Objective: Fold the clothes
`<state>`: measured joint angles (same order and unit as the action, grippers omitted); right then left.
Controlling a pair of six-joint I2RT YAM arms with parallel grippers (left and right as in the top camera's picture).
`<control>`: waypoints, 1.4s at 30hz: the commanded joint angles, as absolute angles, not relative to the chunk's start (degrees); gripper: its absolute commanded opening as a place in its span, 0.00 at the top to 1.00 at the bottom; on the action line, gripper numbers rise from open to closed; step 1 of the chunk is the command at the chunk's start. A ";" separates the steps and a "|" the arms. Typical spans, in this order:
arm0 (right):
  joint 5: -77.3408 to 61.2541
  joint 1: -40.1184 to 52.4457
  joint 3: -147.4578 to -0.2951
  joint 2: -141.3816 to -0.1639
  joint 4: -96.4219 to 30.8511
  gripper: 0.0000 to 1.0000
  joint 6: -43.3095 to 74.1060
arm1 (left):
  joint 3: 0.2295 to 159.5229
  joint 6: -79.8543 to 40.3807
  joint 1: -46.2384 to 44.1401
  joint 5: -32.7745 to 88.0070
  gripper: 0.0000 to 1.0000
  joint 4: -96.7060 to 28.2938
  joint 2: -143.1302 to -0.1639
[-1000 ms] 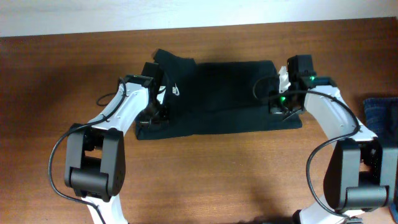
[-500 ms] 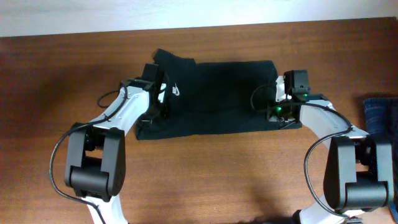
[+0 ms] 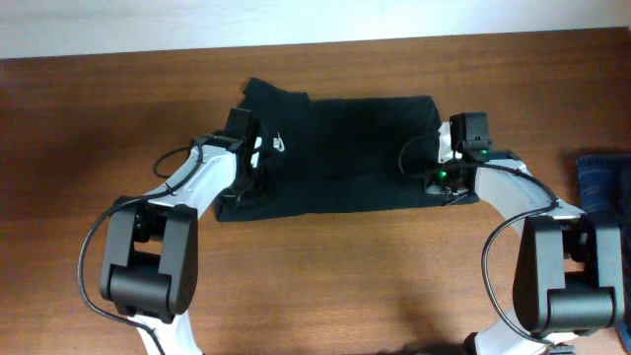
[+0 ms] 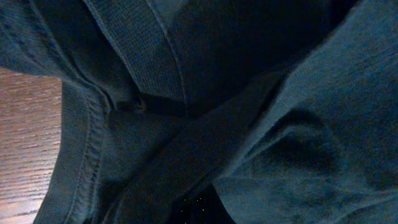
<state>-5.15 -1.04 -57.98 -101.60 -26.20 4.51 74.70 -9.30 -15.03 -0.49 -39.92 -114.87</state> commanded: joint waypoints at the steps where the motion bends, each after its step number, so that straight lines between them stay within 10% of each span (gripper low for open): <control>1: -4.16 -1.15 -56.07 -101.75 -25.30 0.96 4.78 | 71.42 -9.80 -14.85 -1.34 0.99 -37.69 -117.25; 42: -4.05 -1.15 -47.13 -101.80 -39.55 0.96 11.53 | 60.45 -12.21 -14.87 8.21 0.98 -47.70 -117.32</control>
